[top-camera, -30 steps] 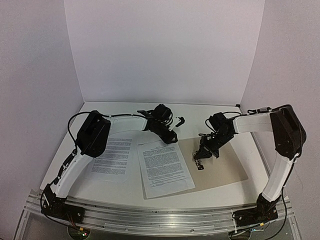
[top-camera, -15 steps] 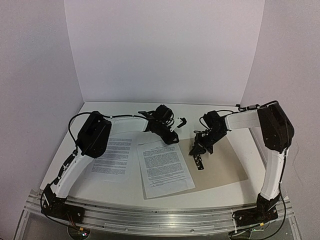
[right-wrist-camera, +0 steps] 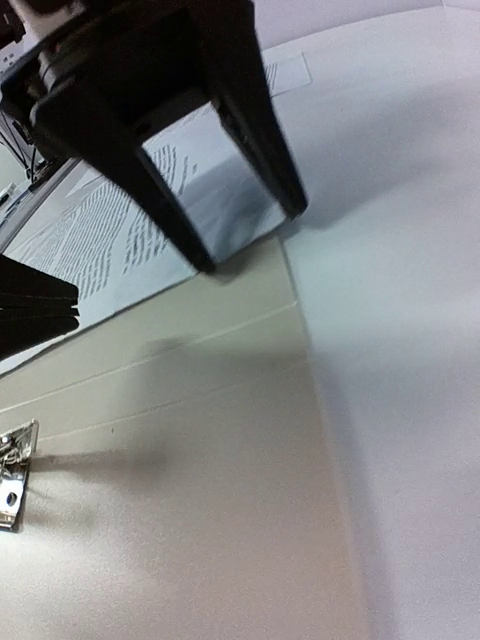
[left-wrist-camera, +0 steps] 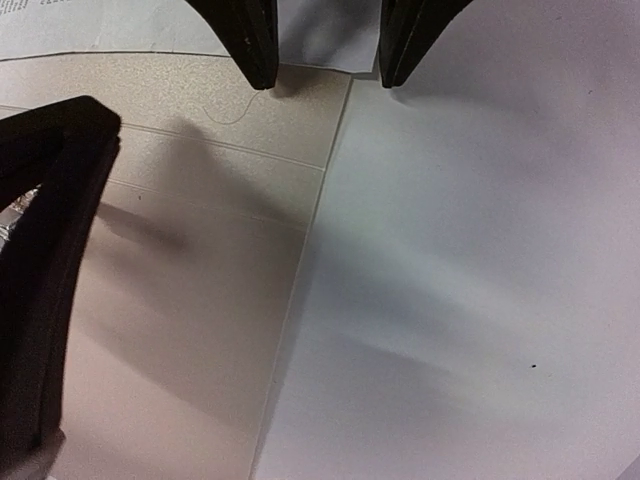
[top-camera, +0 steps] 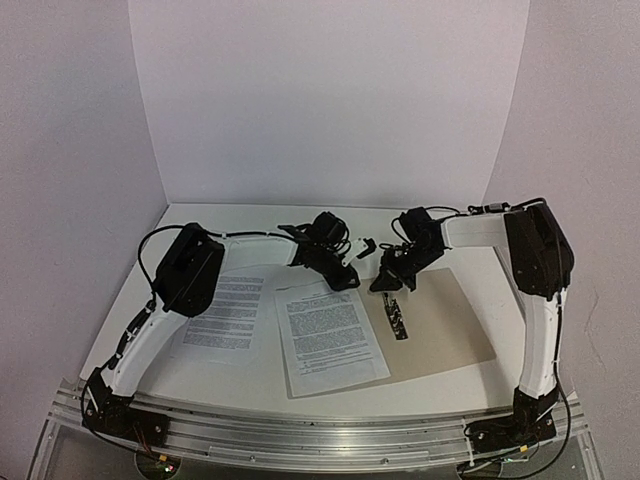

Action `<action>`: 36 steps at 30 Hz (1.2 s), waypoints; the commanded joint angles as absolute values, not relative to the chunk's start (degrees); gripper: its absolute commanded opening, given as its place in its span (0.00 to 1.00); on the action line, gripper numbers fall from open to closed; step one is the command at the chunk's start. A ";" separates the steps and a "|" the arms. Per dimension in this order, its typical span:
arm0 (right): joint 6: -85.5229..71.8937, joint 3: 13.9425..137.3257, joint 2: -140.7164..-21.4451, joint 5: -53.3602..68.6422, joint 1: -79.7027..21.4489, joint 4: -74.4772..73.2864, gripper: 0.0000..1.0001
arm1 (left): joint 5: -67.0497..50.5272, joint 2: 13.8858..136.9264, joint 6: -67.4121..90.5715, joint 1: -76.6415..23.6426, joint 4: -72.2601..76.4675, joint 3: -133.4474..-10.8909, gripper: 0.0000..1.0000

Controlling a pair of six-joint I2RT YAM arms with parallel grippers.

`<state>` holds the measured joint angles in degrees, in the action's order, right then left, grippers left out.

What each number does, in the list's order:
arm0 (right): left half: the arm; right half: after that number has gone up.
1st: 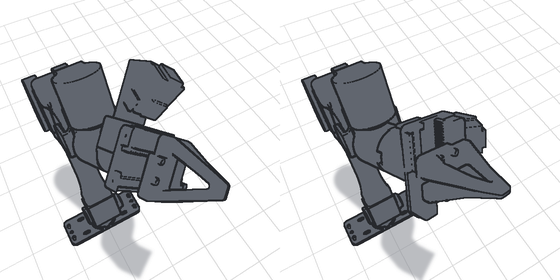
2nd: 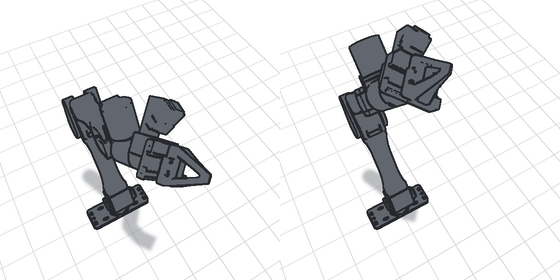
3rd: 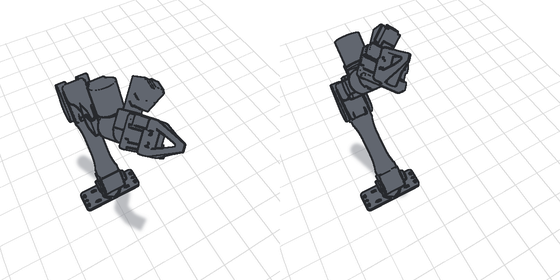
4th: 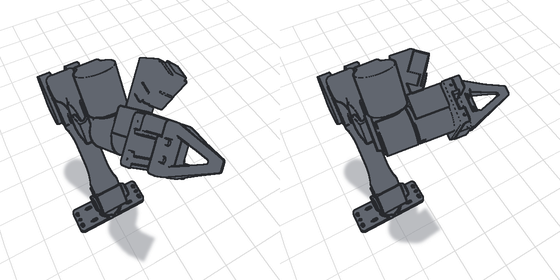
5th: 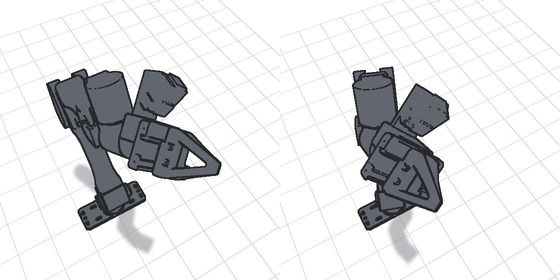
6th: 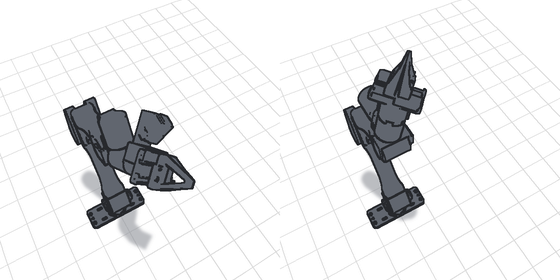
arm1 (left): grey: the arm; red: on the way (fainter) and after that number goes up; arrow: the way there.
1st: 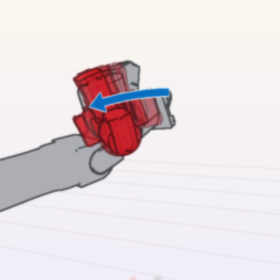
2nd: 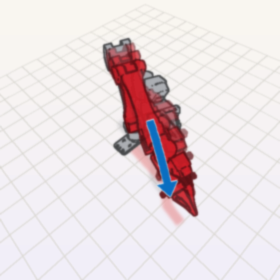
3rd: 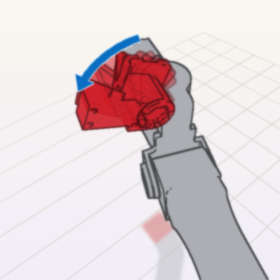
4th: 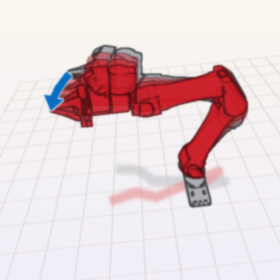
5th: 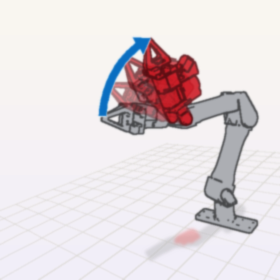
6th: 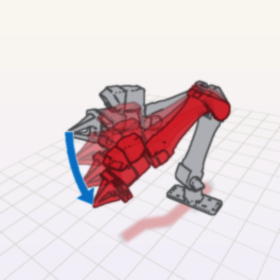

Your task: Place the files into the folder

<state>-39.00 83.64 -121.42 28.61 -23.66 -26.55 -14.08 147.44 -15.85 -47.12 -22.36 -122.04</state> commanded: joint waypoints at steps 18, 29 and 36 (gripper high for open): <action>-36.21 86.55 -109.11 9.84 -28.51 -29.82 0.00 | -16.97 132.05 -21.01 -44.04 -30.11 -125.30 0.42; -41.30 108.43 -124.54 8.44 -41.87 -30.50 0.43 | -15.21 109.52 -4.60 -21.80 -46.26 -95.95 0.92; -48.21 121.21 -135.87 9.68 -50.99 -30.50 0.69 | -19.00 99.84 6.57 -5.86 -45.58 -75.84 1.00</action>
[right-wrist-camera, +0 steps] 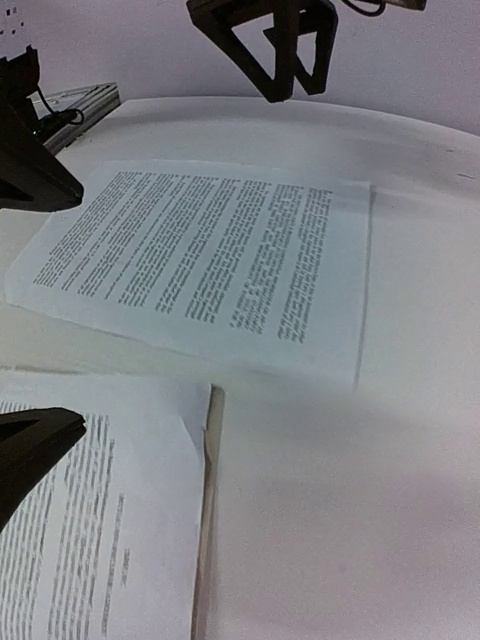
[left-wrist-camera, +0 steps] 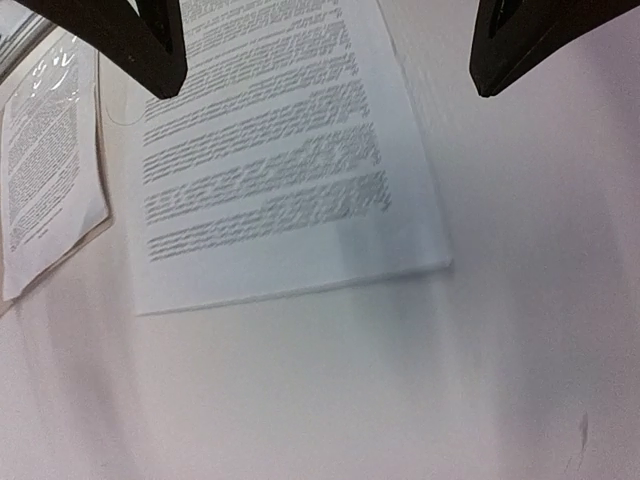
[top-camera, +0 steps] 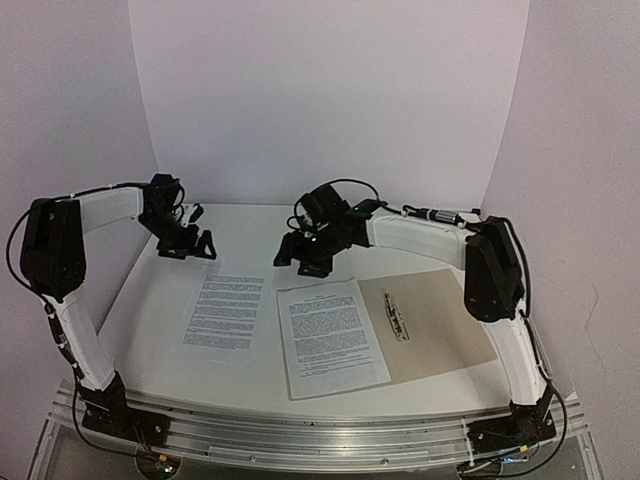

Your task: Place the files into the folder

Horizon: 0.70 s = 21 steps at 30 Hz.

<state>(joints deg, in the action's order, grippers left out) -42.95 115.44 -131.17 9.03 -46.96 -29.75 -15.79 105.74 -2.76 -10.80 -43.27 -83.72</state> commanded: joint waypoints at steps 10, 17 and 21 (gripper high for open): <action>-60.18 125.26 -143.81 7.71 -56.62 -30.49 0.71 | -27.37 98.05 15.20 -0.26 -39.46 -59.66 0.94; -62.63 122.46 -144.50 4.03 -57.15 -30.49 0.72 | -30.23 97.82 18.44 -0.26 -33.73 -53.00 0.91; -63.13 123.24 -147.13 5.90 -57.21 -30.26 0.72 | -32.54 98.41 19.44 -0.26 -31.22 -51.16 0.86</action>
